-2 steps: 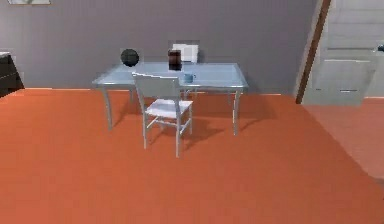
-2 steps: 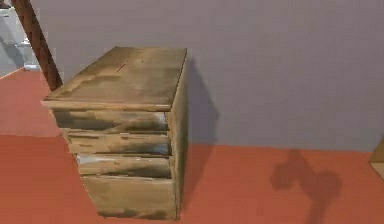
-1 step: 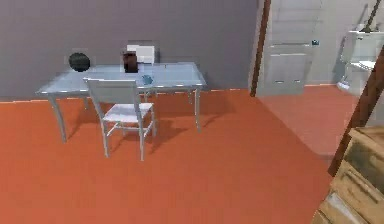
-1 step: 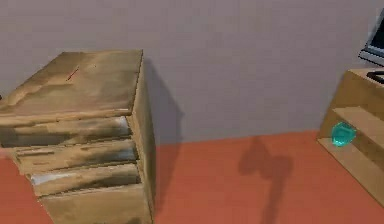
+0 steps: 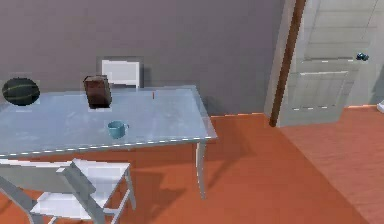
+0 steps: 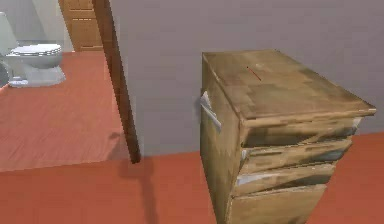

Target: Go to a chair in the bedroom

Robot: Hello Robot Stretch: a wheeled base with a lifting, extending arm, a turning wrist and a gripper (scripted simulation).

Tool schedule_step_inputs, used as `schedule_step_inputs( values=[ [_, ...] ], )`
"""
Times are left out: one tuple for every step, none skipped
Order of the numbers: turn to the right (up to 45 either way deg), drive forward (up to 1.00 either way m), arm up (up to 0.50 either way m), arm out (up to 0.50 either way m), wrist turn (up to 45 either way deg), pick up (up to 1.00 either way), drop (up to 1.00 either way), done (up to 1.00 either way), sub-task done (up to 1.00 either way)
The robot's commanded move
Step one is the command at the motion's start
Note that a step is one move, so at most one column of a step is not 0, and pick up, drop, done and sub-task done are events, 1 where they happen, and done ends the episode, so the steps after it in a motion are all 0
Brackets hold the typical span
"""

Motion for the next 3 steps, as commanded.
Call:
schedule_step_inputs(
  values=[
    [0.0, 0.05, 0.0, 0.0, 0.0, 0.0, 0.0, 0.0, 0.0],
    [45.0, 0.0, 0.0, 0.0, 0.0, 0.0, 0.0, 0.0, 0.0],
    [3.0, 0.0, 0.0, 0.0, 0.0, 0.0, 0.0, 0.0, 0.0]
  ],
)
